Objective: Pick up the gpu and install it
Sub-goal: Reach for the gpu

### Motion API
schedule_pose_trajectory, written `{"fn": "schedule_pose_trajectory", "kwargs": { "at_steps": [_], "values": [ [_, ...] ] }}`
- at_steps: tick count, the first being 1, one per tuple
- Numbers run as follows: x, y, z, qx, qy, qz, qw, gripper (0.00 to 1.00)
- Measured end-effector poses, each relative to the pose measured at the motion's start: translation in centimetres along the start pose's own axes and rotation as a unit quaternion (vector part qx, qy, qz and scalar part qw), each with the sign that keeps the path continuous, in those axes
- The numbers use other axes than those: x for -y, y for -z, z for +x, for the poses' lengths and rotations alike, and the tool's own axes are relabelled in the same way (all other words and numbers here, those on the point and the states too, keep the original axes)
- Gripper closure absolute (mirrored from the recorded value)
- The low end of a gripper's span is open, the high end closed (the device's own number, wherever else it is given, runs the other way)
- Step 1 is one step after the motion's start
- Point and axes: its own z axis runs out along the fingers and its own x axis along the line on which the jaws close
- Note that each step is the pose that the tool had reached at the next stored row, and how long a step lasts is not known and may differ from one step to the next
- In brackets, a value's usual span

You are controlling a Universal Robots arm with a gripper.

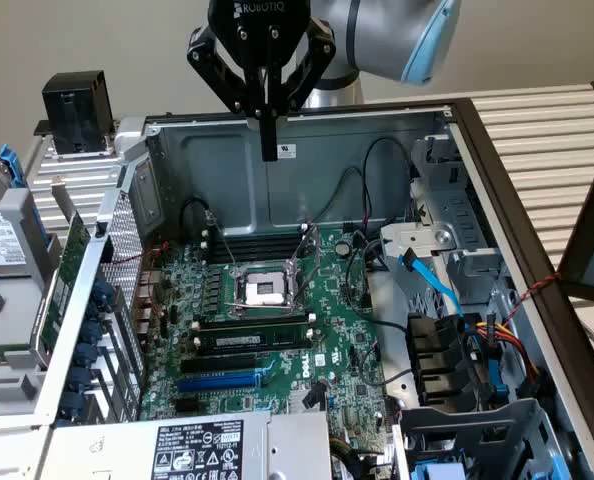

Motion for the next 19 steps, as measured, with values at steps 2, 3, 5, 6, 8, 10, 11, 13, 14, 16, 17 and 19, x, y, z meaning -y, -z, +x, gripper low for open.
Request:
{"fn": "schedule_pose_trajectory", "kwargs": {
  "at_steps": [2, 3, 5, 6, 8, 10, 11, 13, 14, 16, 17, 19],
  "values": [
    [0.0, 0.0, 0.0, 0.0, 0.0, 0.0, 1.0, 0.89],
    [0.0, 0.0, 0.0, 0.0, 0.0, 0.0, 1.0, 0.89],
    [0.0, 0.0, 0.0, 0.0, 0.0, 0.0, 1.0, 0.89],
    [0.0, 0.0, 0.0, 0.0, 0.0, 0.0, 1.0, 0.89],
    [0.0, 0.0, 0.0, 0.0, 0.0, 0.0, 1.0, 0.89],
    [0.0, 0.0, 0.0, 0.0, 0.0, 0.0, 1.0, 0.89],
    [0.0, 0.0, 0.0, 0.0, 0.0, 0.0, 1.0, 0.89],
    [0.02, 0.01, 0.3, 0.0002, 0.0, 0.0, 1.0, 0.89],
    [0.04, 0.02, 0.7, 0.0007, 0.0, 0.0, 1.0, 0.89],
    [0.11, 0.04, 1.6, 0.001, 0.0, 0.0, 1.0, 0.89],
    [0.14, 0.05, 2.0, 0.001, 0.0, 0.0, 1.0, 0.89],
    [0.21, 0.06, 3.0, 0.001, 0.0, -0.0001, 1.0, 0.89]
  ]
}}
